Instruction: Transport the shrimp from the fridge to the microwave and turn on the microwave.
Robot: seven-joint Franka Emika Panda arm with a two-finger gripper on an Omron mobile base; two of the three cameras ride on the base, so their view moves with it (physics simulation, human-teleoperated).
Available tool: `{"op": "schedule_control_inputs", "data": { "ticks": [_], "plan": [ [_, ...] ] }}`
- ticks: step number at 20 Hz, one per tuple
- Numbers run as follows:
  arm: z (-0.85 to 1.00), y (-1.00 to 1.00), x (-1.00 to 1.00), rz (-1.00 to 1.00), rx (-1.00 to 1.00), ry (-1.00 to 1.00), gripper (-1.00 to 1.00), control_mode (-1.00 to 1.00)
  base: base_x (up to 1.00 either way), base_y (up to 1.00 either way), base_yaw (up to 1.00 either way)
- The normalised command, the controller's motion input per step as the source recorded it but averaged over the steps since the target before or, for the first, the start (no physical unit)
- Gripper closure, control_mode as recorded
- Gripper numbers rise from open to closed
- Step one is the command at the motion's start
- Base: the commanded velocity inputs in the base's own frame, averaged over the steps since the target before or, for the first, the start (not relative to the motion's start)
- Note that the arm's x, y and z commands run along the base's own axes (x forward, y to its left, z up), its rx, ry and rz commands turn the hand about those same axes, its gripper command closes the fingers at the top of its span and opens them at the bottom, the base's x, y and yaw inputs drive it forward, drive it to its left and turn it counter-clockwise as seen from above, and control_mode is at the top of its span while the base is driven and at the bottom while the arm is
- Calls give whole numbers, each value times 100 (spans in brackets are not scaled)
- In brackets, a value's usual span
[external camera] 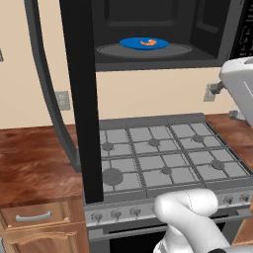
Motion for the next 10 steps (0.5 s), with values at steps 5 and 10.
{"op": "schedule_control_inputs", "data": {
  "ticks": [5, 10],
  "plan": [
    [3, 37, -25, 2, 7, 0, -100, -100, 0, 0, 0],
    [0, 41, -19, 0, 6, 0, -100, -100, 0, 0, 0]
  ]
}}
